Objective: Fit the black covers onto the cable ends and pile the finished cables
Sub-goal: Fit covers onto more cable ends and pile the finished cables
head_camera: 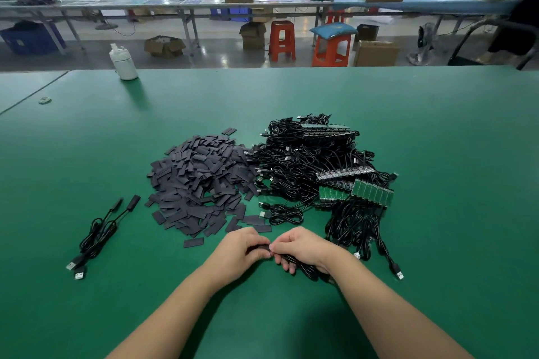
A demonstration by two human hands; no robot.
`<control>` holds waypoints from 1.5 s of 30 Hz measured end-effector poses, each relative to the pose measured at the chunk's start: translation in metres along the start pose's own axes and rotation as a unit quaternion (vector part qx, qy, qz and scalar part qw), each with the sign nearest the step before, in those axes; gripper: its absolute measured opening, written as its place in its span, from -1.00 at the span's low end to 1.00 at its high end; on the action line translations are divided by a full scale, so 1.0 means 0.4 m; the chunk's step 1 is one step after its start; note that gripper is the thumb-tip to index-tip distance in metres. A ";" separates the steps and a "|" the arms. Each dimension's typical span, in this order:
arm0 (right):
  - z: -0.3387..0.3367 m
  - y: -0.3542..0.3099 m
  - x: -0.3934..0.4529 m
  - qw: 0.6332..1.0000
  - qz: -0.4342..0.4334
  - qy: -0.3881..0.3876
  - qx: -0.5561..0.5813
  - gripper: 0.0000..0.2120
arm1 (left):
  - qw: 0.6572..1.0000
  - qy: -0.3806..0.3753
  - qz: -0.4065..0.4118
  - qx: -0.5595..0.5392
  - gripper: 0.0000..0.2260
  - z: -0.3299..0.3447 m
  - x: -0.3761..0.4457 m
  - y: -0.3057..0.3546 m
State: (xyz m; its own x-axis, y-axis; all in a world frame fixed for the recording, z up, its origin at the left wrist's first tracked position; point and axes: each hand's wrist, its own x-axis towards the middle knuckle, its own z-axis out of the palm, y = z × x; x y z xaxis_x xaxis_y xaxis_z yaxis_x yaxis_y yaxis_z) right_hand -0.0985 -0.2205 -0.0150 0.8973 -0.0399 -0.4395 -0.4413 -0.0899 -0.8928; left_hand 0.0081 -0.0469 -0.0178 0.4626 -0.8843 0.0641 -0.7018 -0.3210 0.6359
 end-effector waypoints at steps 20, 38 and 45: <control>-0.002 0.020 0.015 0.997 0.026 0.000 0.073 -0.89 | 0.988 -0.001 0.012 0.151 -0.70 -0.021 0.000 -0.033; 0.000 0.018 0.012 0.998 0.031 0.008 0.057 -0.87 | 0.986 0.013 0.039 0.164 -0.75 -0.009 -0.002 -0.024; 0.001 0.011 0.008 0.996 0.036 0.013 0.085 -0.85 | 0.979 0.009 0.023 0.201 -0.70 0.007 0.003 -0.020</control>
State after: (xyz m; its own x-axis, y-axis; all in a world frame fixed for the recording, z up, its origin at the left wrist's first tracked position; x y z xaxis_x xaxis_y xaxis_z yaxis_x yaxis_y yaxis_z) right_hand -0.0975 -0.2207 -0.0202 0.8626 -0.0664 -0.5016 -0.4961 0.0836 -0.8642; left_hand 0.0129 -0.0462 -0.0249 0.4323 -0.8961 0.1010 -0.8769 -0.3916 0.2788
